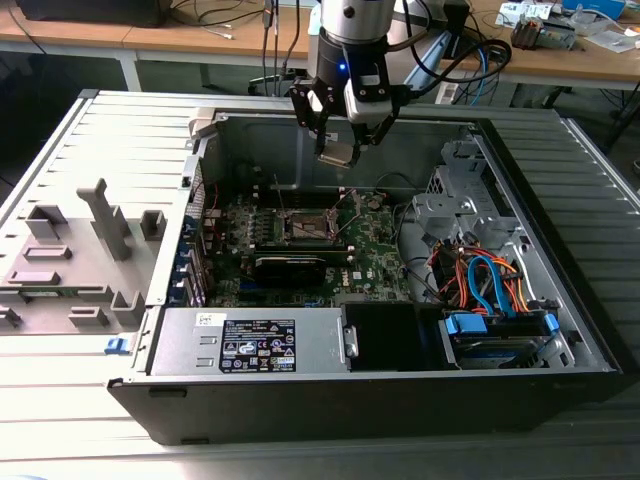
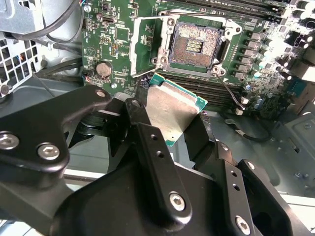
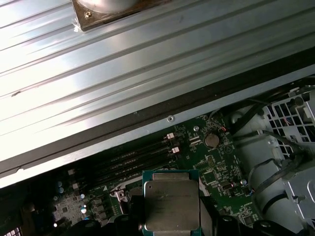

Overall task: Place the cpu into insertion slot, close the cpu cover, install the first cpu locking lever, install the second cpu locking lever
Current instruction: 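Place the cpu into insertion slot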

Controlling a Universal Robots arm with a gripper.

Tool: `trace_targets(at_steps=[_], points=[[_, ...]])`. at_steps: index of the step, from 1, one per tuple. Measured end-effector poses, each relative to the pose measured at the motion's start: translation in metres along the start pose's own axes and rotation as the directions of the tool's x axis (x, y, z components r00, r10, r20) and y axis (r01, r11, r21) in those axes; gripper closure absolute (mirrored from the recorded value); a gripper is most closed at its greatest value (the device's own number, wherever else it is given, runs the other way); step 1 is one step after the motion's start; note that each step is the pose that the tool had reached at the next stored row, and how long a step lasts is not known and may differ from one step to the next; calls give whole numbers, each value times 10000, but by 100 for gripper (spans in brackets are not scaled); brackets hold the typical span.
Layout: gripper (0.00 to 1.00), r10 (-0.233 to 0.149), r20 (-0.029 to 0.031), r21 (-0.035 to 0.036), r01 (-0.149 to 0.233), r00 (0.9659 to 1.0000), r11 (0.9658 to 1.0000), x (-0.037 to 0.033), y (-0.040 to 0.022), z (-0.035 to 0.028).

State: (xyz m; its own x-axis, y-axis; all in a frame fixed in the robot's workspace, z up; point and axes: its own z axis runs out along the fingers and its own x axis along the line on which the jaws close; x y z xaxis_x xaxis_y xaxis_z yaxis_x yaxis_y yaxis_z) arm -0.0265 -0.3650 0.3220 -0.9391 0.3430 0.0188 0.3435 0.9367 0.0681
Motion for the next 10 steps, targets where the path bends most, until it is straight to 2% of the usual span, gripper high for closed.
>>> trace_targets(at_steps=[10], points=[[45,68,5,-1,-68,10000,10000,0,0,2]])
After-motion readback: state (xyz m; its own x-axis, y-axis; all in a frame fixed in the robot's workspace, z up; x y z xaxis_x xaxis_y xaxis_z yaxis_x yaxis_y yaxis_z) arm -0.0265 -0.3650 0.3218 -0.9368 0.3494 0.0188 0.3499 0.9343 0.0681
